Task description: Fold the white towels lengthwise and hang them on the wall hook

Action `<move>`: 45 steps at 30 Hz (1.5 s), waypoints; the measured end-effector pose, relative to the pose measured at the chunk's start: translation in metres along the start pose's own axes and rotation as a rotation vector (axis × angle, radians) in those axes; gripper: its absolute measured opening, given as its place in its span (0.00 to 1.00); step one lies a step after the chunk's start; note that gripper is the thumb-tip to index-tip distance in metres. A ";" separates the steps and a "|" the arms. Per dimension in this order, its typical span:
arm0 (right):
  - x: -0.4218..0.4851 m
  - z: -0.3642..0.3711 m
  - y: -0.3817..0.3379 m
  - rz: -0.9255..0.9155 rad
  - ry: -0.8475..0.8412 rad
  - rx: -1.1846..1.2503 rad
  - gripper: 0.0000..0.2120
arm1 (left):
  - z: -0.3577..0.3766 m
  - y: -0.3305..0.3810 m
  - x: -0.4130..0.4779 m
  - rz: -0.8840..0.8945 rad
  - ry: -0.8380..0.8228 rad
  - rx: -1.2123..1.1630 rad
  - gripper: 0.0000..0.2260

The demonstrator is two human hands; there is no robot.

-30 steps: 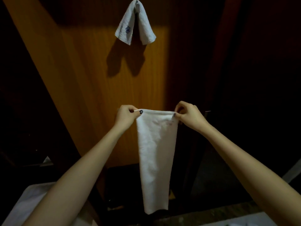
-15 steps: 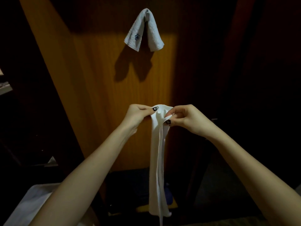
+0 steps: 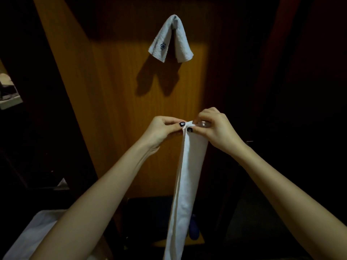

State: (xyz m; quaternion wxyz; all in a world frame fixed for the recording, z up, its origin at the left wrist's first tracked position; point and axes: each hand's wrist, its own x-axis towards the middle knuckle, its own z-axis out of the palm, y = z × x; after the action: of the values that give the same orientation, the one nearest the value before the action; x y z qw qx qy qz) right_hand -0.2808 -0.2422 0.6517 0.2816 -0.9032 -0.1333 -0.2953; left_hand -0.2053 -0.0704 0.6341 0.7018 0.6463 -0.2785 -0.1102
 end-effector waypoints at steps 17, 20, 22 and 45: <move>0.013 0.003 0.006 0.012 -0.156 -0.066 0.12 | -0.005 -0.008 -0.004 0.099 -0.079 -0.029 0.06; 0.011 0.000 0.007 0.013 -0.179 -0.086 0.11 | -0.003 -0.008 -0.001 0.160 -0.055 0.070 0.07; 0.010 -0.007 0.007 0.033 -0.246 -0.052 0.09 | -0.002 -0.008 0.002 0.209 -0.008 0.124 0.08; -0.008 -0.041 -0.010 -0.009 -0.463 0.207 0.06 | 0.002 -0.006 -0.003 0.124 -0.247 -0.117 0.18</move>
State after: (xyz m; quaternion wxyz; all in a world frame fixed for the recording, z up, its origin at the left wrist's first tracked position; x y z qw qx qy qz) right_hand -0.3097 -0.2581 0.6786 0.3331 -0.9125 -0.2279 -0.0665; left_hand -0.2077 -0.0708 0.6271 0.7043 0.5673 -0.3952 -0.1614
